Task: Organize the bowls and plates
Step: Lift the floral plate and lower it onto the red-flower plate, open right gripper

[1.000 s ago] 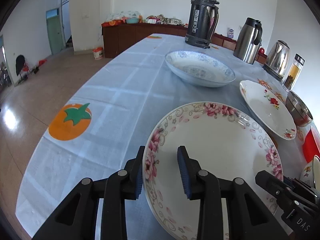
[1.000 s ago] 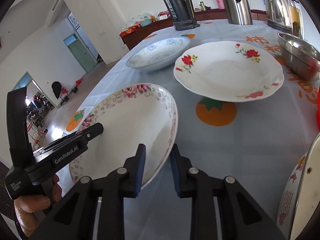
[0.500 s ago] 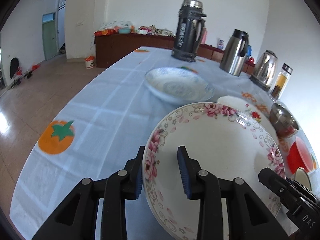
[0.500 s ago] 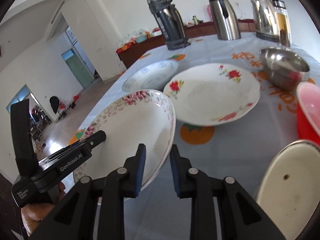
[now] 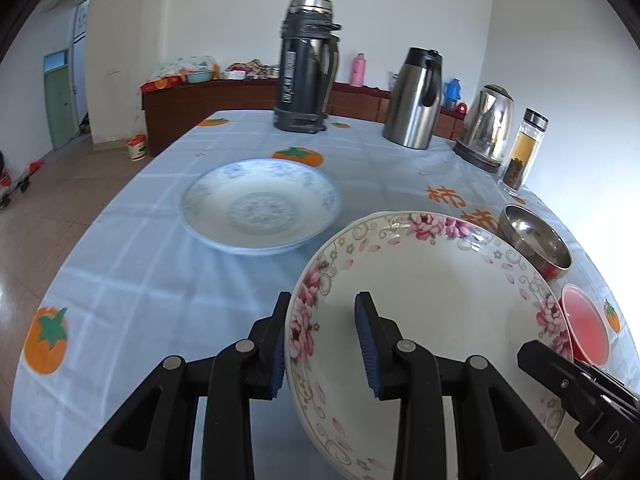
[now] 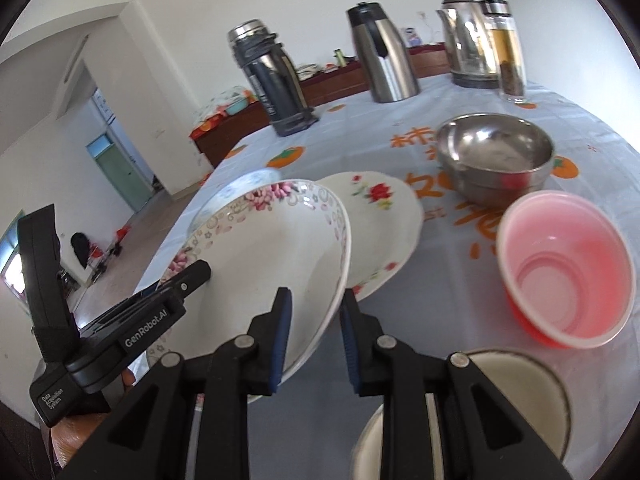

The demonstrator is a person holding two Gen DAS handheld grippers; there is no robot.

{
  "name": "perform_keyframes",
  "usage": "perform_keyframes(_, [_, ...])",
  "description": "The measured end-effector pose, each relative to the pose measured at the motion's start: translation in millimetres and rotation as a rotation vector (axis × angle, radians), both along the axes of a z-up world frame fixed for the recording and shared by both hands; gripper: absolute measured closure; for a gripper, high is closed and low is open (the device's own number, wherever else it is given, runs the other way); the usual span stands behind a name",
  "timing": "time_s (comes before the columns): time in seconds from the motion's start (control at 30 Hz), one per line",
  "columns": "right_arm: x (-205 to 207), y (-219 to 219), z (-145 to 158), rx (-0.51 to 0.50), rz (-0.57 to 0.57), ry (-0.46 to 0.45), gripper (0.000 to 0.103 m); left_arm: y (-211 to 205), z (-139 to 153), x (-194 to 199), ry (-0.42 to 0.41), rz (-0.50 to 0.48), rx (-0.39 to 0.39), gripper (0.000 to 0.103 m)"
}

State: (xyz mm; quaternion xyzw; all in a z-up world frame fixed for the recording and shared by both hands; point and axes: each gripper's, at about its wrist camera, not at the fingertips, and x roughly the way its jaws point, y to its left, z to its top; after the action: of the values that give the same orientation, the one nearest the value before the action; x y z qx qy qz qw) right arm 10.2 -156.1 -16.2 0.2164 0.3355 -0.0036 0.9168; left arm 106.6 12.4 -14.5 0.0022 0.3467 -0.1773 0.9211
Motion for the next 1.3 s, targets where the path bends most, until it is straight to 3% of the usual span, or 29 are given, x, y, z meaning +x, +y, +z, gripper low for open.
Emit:
perform_keyframes(0.3, [13,-20,-9,0.026,-0.069,0.055,0.078,-23,-12,27,0.049,-0.036,0.011,0.069])
perform_keyframes(0.97, [38,-29,-13,-0.002,-0.193,0.157,0.076,-58,-17,55,0.028,-0.096,0.112,0.069])
perform_keyframes(1.3, [53,-28,-13,-0.047,-0.197,0.218,0.074,-68,-17,63,0.004,-0.110,0.155,0.069])
